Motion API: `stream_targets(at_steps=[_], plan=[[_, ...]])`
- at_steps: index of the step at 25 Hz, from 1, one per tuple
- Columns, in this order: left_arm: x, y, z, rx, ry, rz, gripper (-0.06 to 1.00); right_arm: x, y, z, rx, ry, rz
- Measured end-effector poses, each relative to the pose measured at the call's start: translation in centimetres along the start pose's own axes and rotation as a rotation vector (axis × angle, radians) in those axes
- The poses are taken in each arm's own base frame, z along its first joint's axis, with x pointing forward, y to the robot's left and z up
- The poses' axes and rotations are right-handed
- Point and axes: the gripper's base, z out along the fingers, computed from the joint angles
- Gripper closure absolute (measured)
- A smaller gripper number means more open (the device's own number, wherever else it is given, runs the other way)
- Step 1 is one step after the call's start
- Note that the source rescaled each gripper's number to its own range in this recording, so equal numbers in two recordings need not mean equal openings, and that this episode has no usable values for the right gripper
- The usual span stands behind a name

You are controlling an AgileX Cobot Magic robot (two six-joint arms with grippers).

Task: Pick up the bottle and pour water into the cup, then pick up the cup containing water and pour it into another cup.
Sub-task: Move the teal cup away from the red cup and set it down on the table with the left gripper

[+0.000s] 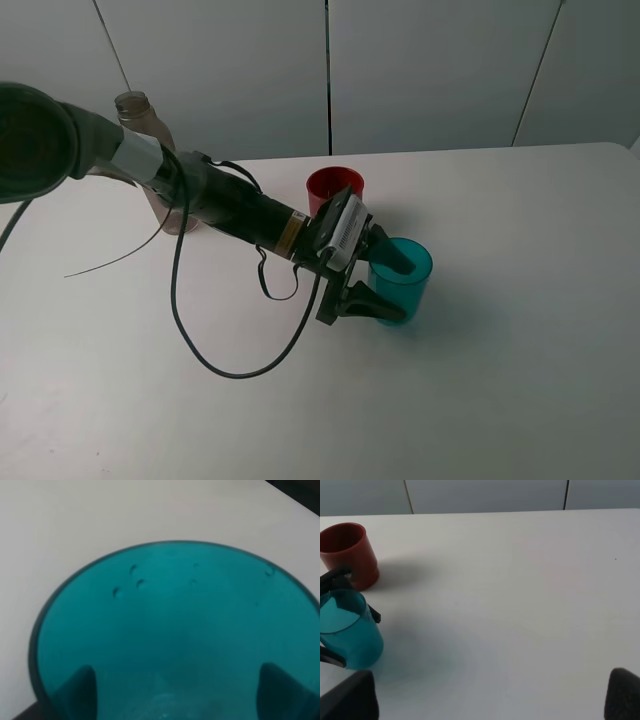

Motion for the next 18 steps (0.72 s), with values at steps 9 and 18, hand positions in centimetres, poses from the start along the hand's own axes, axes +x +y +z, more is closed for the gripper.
stream_targets(at_steps=[9,18], plan=[[-0.12,0.40,0.03,-0.023,-0.010,0.001,0.74,0.00,0.00,0.00,0.000,0.000,0.000],[-0.24,0.68,-0.17,-0.033,-0.014,0.005,0.65,0.00,0.00,0.00,0.000,0.000,0.000]])
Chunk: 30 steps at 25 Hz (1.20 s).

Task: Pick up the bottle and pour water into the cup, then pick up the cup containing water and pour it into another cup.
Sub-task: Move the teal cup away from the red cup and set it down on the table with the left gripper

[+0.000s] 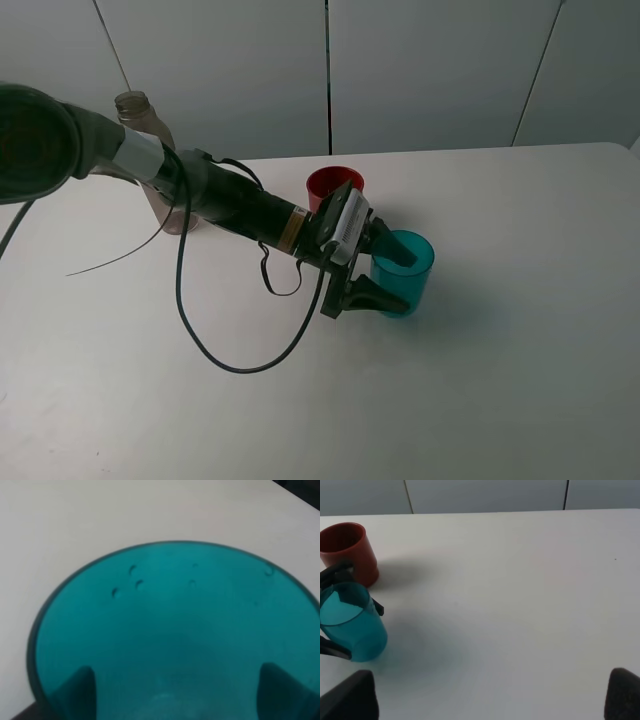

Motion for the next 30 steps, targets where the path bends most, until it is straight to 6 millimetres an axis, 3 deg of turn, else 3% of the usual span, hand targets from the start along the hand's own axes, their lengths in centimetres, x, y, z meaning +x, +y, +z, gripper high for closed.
stream_targets(at_steps=[4,10,11,15,16,21,30], plan=[[0.0,0.1,-0.2,-0.007,-0.003,-0.003,0.46,0.0,0.0,0.0,0.000,0.000,0.000],[0.0,0.1,-0.2,-0.010,-0.005,-0.005,0.44,0.0,0.0,0.0,0.000,0.000,0.000],[0.0,0.1,-0.2,-0.010,-0.008,-0.006,0.40,0.0,0.0,0.0,0.000,0.000,0.000],[-0.2,0.2,-0.2,-0.007,-0.024,-0.007,0.03,0.0,0.0,0.0,0.000,0.000,0.000],[-0.3,0.3,-0.2,-0.008,-0.026,-0.003,-0.01,0.0,0.0,0.0,0.000,0.000,0.000],[-0.5,0.2,-0.3,0.005,-0.020,0.007,-0.03,0.0,0.0,0.0,0.000,0.000,0.000],[-2.7,0.4,-1.0,-0.002,-0.026,0.060,-0.03,0.0,0.0,0.0,0.000,0.000,0.000]])
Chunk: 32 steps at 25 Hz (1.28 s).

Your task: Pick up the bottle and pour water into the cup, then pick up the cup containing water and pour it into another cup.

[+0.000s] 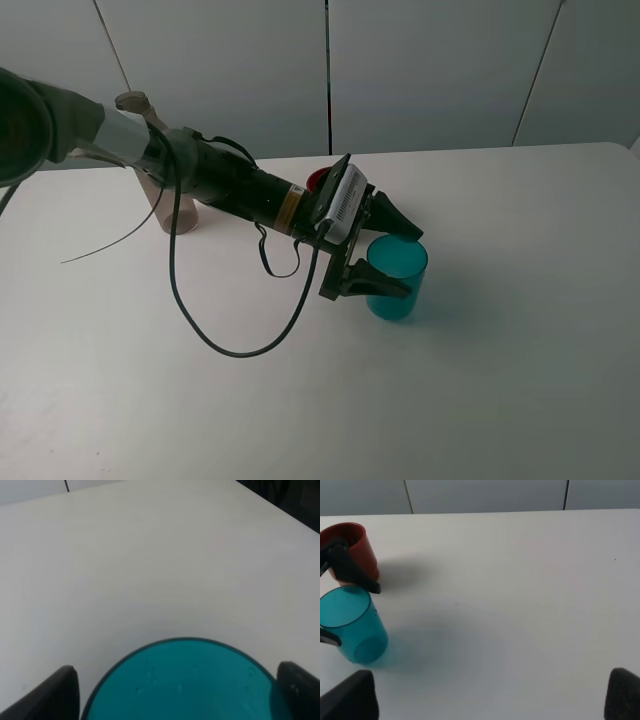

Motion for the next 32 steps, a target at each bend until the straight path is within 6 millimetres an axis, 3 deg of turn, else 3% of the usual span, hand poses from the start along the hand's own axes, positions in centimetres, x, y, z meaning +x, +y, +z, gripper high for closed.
stream_targets(at_steps=[13,20,26,32], plan=[[-4.3,0.5,-1.4,-0.022,-0.018,0.089,-0.03,0.0,0.0,0.0,0.000,0.000,0.000],[-7.3,0.7,-2.5,-0.051,-0.030,-0.058,-0.03,0.0,0.0,0.0,0.000,0.000,0.000],[-11.5,1.2,-4.3,-0.169,-0.012,-0.146,-0.03,0.0,0.0,0.0,0.000,0.000,0.000],[-16.1,2.0,-7.1,-0.420,0.014,-0.145,-0.03,0.0,0.0,0.0,0.000,0.000,0.000]])
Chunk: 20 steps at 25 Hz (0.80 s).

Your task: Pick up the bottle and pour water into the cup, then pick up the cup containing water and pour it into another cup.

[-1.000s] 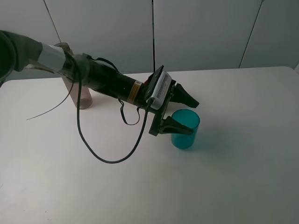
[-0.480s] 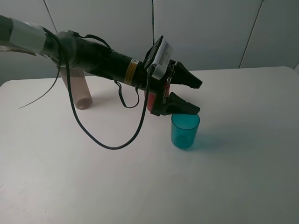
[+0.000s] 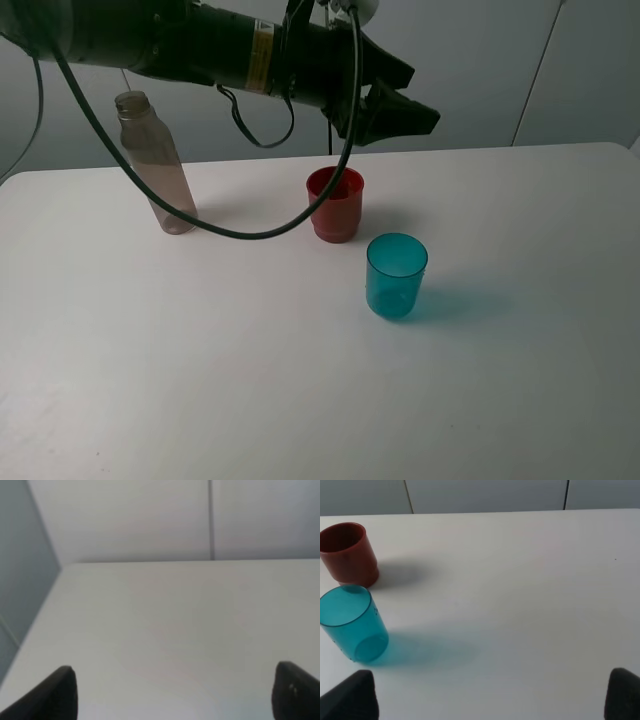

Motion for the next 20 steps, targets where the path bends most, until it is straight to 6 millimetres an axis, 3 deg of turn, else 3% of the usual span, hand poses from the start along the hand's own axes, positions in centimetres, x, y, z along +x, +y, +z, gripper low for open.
stream_targets(at_steps=[4,12,15,20], plan=[[-1.9,1.3,-1.3,-0.204,-0.011,0.015,-0.03,0.0,0.0,0.0,0.000,0.000,0.000],[-2.8,4.6,-3.9,-0.682,0.046,0.009,-0.03,0.0,0.0,0.0,0.000,0.000,0.000],[-3.3,4.2,-5.1,-0.805,0.181,0.014,-0.03,0.0,0.0,0.0,0.000,0.000,0.000],[-3.7,2.2,-6.6,-0.802,0.429,-0.028,-0.03,0.0,0.0,0.0,0.000,0.000,0.000]])
